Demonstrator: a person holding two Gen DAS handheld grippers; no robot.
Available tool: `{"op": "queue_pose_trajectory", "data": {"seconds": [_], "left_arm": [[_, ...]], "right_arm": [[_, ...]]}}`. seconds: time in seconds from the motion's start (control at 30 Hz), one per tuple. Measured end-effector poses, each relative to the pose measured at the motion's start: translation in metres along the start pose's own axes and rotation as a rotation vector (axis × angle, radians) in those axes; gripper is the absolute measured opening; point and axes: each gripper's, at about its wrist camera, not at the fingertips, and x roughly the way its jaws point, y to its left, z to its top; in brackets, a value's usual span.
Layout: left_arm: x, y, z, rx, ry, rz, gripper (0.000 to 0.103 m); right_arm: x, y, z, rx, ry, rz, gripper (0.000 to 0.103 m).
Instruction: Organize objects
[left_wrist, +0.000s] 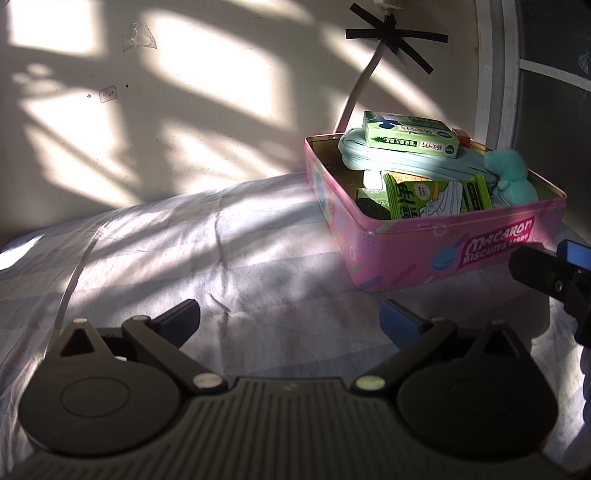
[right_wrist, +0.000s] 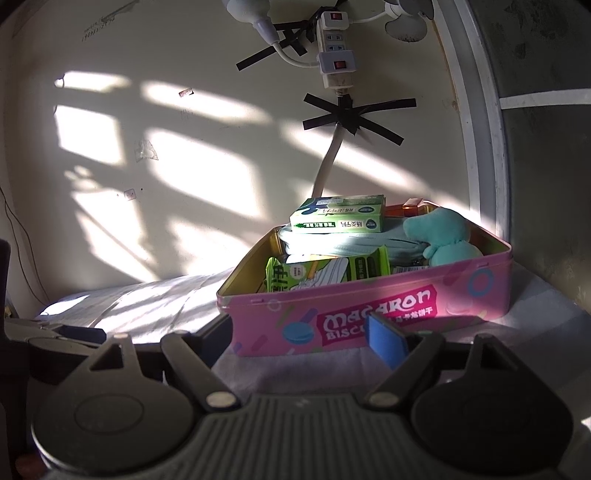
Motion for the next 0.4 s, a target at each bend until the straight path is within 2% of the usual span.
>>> {"op": "queue_pose_trajectory", "data": {"seconds": [0.3,0.4], "left_arm": [[0.0001,-0.001,-0.0011,0.012,-0.01,-0.003,0.103],[0.0017,0.0004,-0.0009,0.005,0.003,-0.025,0.103]], "right_arm": [[0.0007,0.001,-0.001,-0.002,0.004,0.0,0.082],[0.0024,0.0009,-0.0024,-0.004,0.008,0.001,0.083]]}}
